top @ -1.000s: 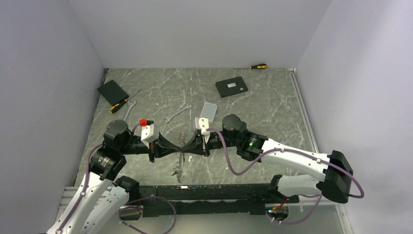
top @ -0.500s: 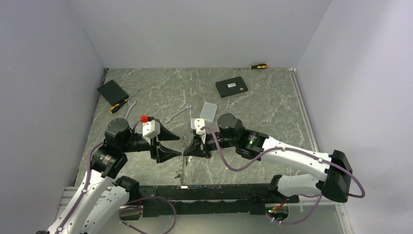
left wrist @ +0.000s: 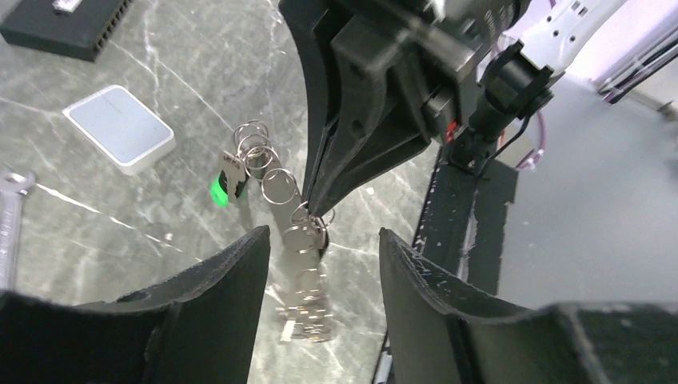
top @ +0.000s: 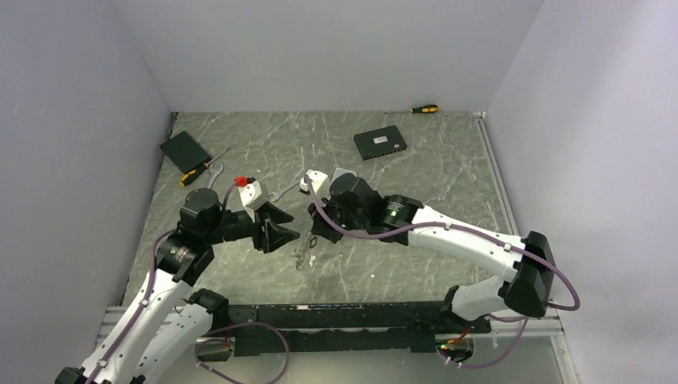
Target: Put the keys on the keyring
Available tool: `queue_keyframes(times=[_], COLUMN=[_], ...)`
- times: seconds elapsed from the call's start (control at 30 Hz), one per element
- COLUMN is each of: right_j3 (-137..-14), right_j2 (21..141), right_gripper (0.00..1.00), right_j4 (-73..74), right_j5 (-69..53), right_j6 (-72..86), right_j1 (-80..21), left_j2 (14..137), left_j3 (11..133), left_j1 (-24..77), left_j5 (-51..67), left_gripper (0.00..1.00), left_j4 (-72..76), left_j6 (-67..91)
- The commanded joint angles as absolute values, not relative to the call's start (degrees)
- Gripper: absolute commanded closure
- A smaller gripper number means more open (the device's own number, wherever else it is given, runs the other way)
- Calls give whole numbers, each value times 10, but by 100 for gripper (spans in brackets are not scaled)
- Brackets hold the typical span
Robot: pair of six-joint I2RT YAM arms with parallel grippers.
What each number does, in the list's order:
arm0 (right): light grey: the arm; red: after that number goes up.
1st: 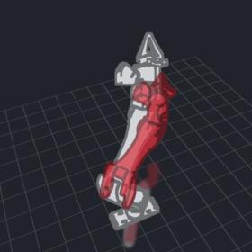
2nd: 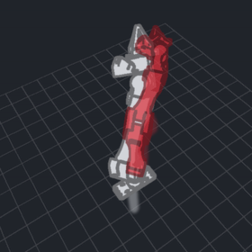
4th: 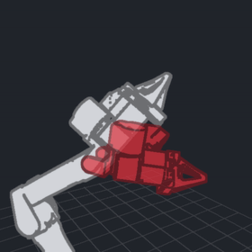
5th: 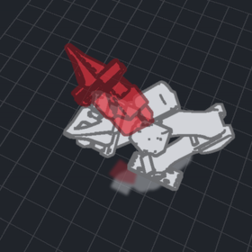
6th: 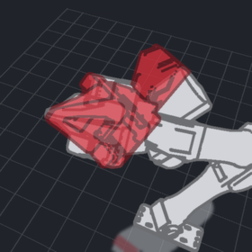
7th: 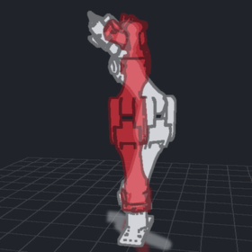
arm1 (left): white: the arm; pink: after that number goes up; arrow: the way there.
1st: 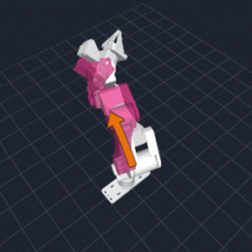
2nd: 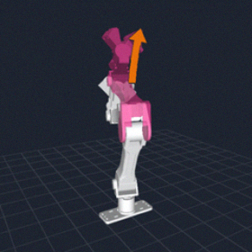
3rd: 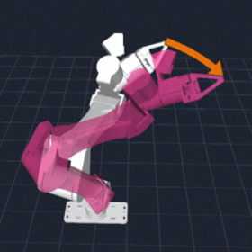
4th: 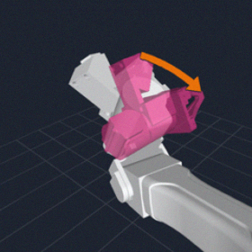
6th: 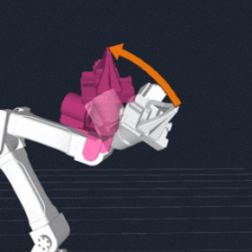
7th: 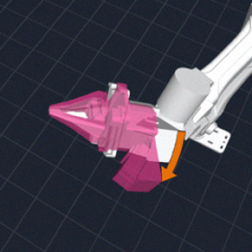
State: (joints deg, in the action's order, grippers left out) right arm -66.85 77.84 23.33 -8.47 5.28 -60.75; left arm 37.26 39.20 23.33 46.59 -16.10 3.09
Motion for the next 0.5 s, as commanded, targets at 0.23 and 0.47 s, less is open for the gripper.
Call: queue_keyframes(times=[0.23,0.47], right_j3=[-766,-808], right_j2=[844,889], right_gripper=[100,100], right_j4=[403,450], right_j5=[-64,-170], right_j6=[176,202], right_j1=[-556,-485], left_j2=[349,375], left_j3=[350,347], left_j1=[262,306], left_j5=[401,356], left_gripper=[44,56], left_j4=[-124,-110], left_j6=[140,186])
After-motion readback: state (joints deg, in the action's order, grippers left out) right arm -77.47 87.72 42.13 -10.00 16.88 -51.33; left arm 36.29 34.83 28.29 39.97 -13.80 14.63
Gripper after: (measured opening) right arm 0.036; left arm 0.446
